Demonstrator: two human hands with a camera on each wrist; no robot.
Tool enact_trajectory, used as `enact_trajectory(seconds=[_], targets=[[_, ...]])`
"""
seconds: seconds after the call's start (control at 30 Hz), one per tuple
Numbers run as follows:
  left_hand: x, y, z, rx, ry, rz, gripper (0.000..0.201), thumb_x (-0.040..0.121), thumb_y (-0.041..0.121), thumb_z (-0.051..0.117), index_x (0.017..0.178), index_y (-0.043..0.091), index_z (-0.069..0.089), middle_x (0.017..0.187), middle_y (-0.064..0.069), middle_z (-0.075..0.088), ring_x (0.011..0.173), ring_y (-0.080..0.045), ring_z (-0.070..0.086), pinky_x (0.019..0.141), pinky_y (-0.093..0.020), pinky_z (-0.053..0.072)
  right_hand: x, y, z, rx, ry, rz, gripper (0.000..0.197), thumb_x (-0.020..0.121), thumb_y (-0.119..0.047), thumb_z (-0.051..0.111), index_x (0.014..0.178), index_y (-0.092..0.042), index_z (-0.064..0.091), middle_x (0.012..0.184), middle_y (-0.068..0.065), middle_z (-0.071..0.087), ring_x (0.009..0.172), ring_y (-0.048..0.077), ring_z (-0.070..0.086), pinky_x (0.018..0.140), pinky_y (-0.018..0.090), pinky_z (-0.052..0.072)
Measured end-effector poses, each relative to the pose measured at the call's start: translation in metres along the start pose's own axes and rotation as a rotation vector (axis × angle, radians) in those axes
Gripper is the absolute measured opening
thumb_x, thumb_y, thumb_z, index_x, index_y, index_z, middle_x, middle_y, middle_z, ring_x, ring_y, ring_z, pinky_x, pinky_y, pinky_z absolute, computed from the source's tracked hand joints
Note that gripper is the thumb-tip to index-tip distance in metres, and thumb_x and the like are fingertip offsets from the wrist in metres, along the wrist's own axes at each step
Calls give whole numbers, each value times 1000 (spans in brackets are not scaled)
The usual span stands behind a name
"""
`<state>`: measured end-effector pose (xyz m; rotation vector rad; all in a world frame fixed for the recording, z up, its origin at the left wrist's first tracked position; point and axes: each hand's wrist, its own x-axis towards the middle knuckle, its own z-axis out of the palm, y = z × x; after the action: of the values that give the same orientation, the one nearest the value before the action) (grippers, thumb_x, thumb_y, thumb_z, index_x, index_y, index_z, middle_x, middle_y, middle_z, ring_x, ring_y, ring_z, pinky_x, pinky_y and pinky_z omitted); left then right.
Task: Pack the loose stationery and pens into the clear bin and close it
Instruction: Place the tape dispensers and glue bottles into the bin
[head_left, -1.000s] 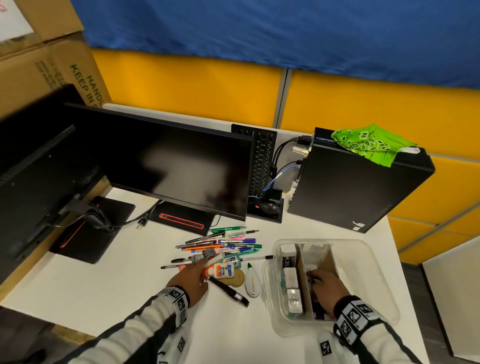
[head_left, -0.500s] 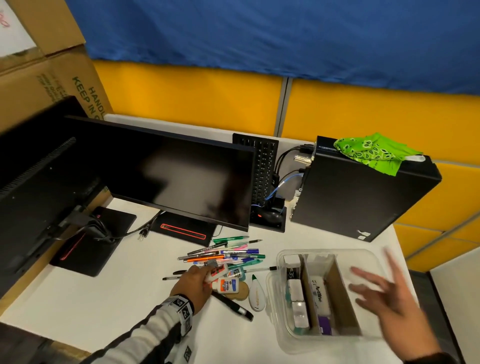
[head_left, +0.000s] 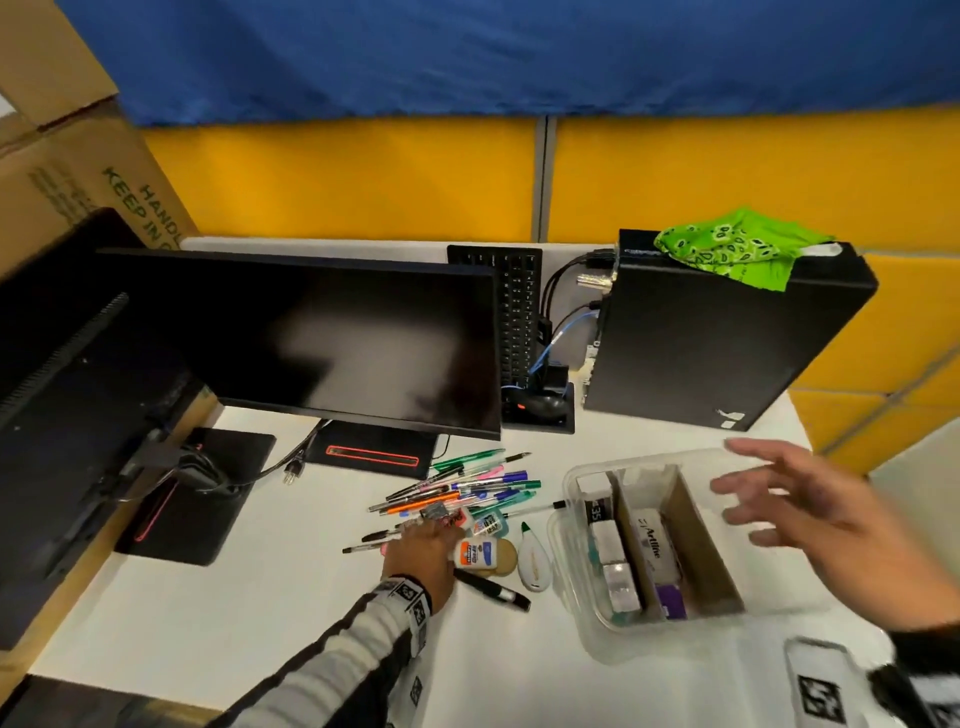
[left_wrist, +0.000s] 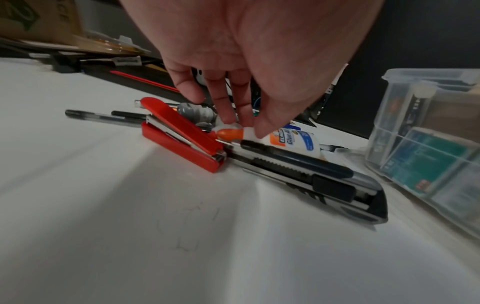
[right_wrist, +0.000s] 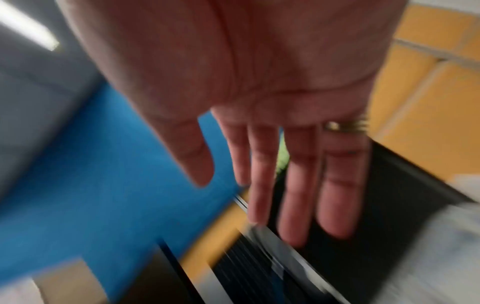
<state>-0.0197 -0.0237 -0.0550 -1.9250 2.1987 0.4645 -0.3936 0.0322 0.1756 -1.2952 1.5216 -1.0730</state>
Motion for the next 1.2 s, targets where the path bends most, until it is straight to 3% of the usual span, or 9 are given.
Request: enact_trajectory(seconds=[0.1, 0.2, 0.47, 0.57, 0.67, 0.87, 0.93, 1.07, 1.2], targets=[[2, -2, 6, 77, -13, 1, 52, 88, 23, 58, 136, 40, 48, 137, 4, 55, 125, -27, 49, 101, -45, 45, 2, 76, 27, -166, -199, 189, 32, 91, -10, 68, 107, -38, 71, 94, 4, 77, 87, 26, 73, 86, 44, 59], [3, -8, 9, 103, -19, 31, 53, 86, 26, 58, 137, 37, 48, 137, 7, 57, 127, -26, 48, 105, -44, 38, 0, 117, 36, -180, -145, 346, 27, 91, -5, 67, 105, -27, 71, 88, 7, 77, 81, 27, 72, 90, 61, 54], [9, -6, 7, 44, -13, 43, 42, 82, 55, 63, 120, 35, 60, 115, 9, 69, 113, -23, 59, 99, -43, 42, 10, 145, 42, -183, -69, 388, 23, 89, -8, 68, 102, -27, 70, 83, 7, 77, 78, 40, 71, 80, 58, 59], [10, -5, -1, -20, 5, 37, 39, 78, 56, 65, 109, 33, 63, 99, 11, 70, 99, -19, 64, 95, -41, 45, 12, 145, 42, -153, -47, 383, 19, 90, -7, 67, 102, -22, 69, 82, 9, 76, 78, 45, 68, 68, 46, 57], [11, -7, -10, -49, -18, 34, 39, 74, 59, 64, 103, 34, 62, 92, 11, 69, 91, -18, 64, 93, -40, 49, 14, 143, 42, -68, -2, 416, 19, 91, 2, 63, 106, -9, 67, 90, 24, 73, 65, 41, 61, 57, 37, 53], [16, -1, -19, -279, -146, 70, 12, 79, 28, 65, 87, 25, 57, 85, 12, 63, 84, -16, 64, 81, -35, 57, 20, 143, 42, 3, 16, 479, 19, 93, 4, 58, 108, -6, 65, 95, 28, 71, 66, 30, 59, 50, 31, 46], [24, 9, -19, -303, -87, 96, 13, 82, 32, 63, 93, 29, 56, 96, 10, 64, 88, -16, 62, 82, -39, 57, 21, 143, 43, -2, 19, 486, 18, 93, 3, 59, 108, -6, 66, 95, 27, 71, 65, 30, 59, 51, 31, 45], [45, 30, -19, -105, -20, 110, 37, 93, 29, 58, 130, 31, 55, 130, 3, 63, 113, -23, 61, 95, -43, 54, 21, 142, 42, 36, 40, 477, 18, 94, 5, 58, 108, -3, 65, 96, 27, 71, 67, 30, 60, 49, 30, 49], [57, 43, -17, 154, -136, 105, 53, 82, 20, 70, 130, 33, 53, 127, 3, 61, 109, -27, 63, 88, -47, 57, 18, 148, 41, 23, 41, 457, 17, 93, 5, 59, 105, -6, 66, 88, 20, 73, 66, 30, 62, 57, 36, 53]])
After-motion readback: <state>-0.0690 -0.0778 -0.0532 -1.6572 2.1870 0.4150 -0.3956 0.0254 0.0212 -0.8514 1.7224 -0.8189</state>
